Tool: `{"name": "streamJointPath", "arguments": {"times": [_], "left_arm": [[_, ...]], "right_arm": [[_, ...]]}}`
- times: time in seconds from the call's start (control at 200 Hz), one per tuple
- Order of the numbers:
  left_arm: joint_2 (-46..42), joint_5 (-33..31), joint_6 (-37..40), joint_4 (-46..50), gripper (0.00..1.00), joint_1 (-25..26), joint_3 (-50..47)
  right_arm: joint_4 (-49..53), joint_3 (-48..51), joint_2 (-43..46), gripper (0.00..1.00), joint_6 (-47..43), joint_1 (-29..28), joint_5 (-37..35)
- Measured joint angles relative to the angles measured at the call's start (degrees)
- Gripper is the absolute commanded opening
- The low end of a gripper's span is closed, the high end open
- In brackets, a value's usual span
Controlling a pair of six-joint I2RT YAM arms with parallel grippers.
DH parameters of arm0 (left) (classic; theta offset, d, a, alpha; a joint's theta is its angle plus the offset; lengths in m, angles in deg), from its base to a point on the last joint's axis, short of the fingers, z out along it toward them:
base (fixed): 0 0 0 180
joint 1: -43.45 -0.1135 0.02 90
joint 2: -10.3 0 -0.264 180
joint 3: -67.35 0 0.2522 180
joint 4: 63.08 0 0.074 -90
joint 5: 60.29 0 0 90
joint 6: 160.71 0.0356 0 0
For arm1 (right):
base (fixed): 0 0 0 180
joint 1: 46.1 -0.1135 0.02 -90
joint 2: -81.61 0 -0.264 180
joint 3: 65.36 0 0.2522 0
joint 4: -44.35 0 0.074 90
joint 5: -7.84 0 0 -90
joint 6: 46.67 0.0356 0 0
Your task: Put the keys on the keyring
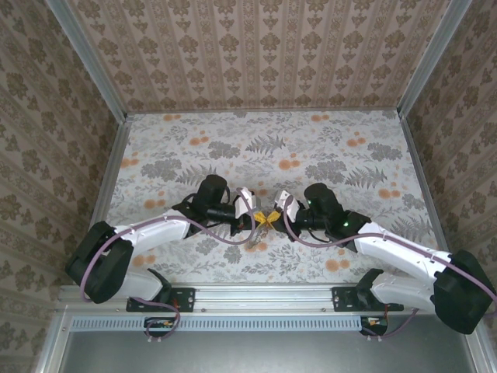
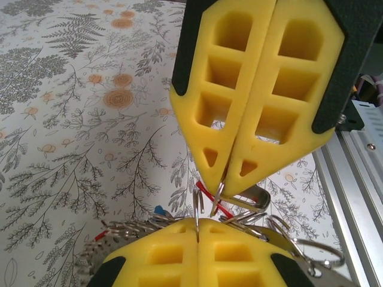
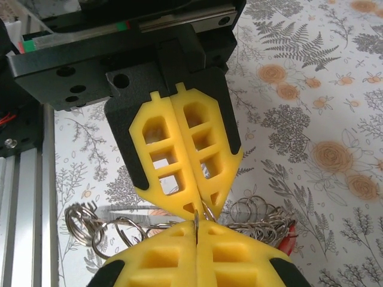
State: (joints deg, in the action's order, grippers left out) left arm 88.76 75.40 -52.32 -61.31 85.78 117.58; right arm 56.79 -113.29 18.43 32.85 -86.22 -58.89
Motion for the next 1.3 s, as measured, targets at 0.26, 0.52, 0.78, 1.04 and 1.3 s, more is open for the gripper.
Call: {"name": "streamJointPath", "arguments": {"times": [0.26,0.52,0.78,1.04,1.3], "left_arm": [[-0.1,-0.8,0.0,-0.1,0.00,0.0,0.0],[-0.1,-2.1,0.0,-0.1,0.00,0.0,0.0],[-0.1,-3.0,-0.4,-0.5,0.00,0.0,0.0],[-0.1,-3.0,-0.5,-1.6,0.00,0.0,0.0],[-0.1,-2.9,-0.5,-2.0,0.00,0.0,0.0]], "right_arm": [[1.6,-2.0,-0.7,0.00,-0.1,-2.3,-6.9],[4.9,-4.8,-2.3,0.00,0.0,-4.3,-12.4],[6.9,-5.4,-2.7,0.00,0.1,-4.8,-16.0],[7.8,-5.4,-1.7,0.00,0.2,-4.8,-18.2],[8.3,-5.4,-1.7,0.07,1.8,-4.0,-17.2]]}}
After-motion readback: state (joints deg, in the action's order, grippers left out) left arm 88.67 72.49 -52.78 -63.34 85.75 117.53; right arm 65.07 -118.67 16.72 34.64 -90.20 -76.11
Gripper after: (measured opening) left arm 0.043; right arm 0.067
